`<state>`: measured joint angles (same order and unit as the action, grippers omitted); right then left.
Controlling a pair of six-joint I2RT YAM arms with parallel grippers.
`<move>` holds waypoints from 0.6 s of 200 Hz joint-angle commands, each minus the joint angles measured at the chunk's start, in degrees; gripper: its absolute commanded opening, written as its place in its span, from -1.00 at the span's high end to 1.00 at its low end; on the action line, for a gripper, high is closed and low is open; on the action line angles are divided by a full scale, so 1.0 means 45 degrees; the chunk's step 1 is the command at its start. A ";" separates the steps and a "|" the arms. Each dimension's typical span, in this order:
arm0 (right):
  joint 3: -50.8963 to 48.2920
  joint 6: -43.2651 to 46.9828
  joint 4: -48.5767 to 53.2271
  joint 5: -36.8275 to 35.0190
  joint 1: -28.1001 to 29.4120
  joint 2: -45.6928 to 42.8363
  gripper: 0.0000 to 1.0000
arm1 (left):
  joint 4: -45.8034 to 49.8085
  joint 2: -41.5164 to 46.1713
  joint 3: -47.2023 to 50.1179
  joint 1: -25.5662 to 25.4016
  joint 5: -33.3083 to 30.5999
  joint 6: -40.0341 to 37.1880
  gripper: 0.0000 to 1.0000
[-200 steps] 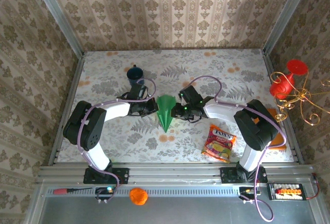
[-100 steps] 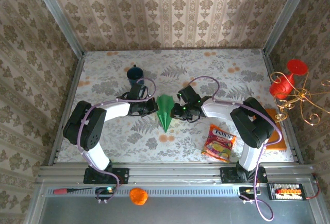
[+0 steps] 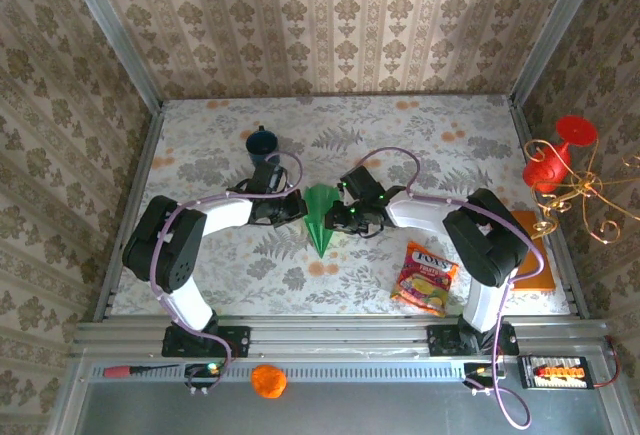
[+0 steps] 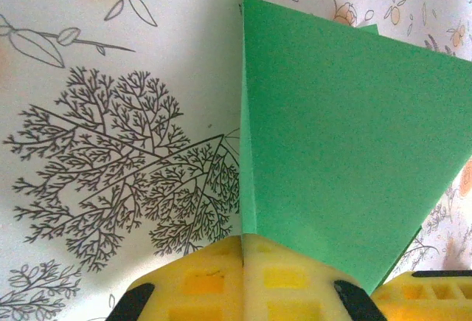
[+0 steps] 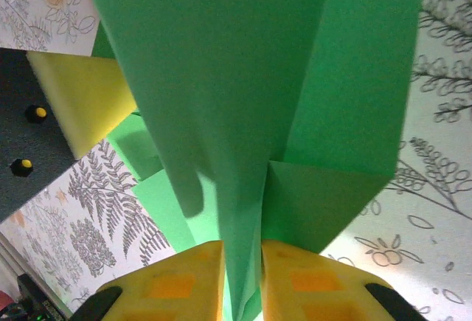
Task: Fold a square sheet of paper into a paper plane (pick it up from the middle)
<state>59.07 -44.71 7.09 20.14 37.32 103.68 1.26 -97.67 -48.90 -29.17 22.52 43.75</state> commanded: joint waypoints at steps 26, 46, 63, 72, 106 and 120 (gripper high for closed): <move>0.0787 0.0432 0.0963 -0.0224 0.0411 0.0485 0.40 | 0.0123 0.0356 -0.0245 -0.0078 0.0197 0.0077 1.00; 0.1002 0.0588 0.1296 -0.0410 0.0549 0.0629 0.34 | 0.0062 0.0432 -0.0208 -0.0081 0.0302 0.0195 1.00; 0.1112 0.0730 0.1476 -0.0576 0.0659 0.0697 0.26 | 0.0035 0.0481 -0.0225 -0.0081 0.0343 0.0258 1.00; 0.1215 0.0835 0.1641 -0.0683 0.0698 0.0771 0.21 | 0.0023 0.0499 -0.0236 -0.0081 0.0381 0.0271 1.00; 0.1646 0.1143 0.2148 -0.0967 0.0920 0.1021 0.10 | -0.0098 0.0512 -0.0247 -0.0081 0.0657 0.0390 1.00; 0.1698 0.1203 0.2168 -0.1019 0.0978 0.1038 0.06 | -0.0086 0.0512 -0.0245 -0.0081 0.0678 0.0410 1.00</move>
<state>65.08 -41.21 13.82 17.67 41.01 107.57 1.08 -96.99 -48.90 -29.23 24.05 44.64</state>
